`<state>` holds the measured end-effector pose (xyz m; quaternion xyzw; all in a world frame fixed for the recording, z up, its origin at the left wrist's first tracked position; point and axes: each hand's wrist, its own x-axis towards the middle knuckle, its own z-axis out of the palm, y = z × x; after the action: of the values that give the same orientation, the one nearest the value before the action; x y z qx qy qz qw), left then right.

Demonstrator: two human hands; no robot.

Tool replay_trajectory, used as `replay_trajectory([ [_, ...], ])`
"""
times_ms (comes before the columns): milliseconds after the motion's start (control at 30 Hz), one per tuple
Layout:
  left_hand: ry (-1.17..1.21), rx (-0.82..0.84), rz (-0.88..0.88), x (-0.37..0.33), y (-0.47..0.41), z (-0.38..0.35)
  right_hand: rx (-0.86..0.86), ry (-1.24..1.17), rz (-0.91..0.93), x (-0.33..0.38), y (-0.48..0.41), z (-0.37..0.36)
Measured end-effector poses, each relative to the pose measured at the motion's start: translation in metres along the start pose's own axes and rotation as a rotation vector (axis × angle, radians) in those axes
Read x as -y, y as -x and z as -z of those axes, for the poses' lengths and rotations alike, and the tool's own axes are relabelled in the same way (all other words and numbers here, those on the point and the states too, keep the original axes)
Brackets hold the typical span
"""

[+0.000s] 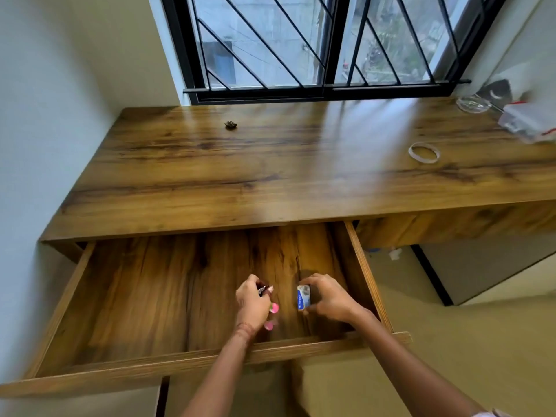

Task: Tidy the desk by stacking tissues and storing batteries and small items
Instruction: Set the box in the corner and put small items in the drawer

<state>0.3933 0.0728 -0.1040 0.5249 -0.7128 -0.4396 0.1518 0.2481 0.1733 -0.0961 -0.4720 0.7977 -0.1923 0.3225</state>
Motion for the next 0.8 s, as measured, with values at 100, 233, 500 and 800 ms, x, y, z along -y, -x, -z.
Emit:
replay_trajectory([
  [100, -0.017, 0.051, 0.027, 0.005, -0.007, -0.008, -0.01, 0.093, -0.042, -0.004, -0.003, -0.006],
  [233, -0.075, 0.094, 0.012, 0.007, -0.014, -0.013, -0.016, 0.205, -0.04, -0.003, -0.006, -0.013],
  [500, -0.143, 0.031, -0.081, -0.009, -0.018, -0.006, -0.137, 0.115, 0.008, -0.001, -0.004, -0.006],
  [800, -0.178, -0.105, -0.369, -0.084, -0.045, 0.005, -0.481, -0.074, 0.063, 0.012, -0.018, 0.08],
])
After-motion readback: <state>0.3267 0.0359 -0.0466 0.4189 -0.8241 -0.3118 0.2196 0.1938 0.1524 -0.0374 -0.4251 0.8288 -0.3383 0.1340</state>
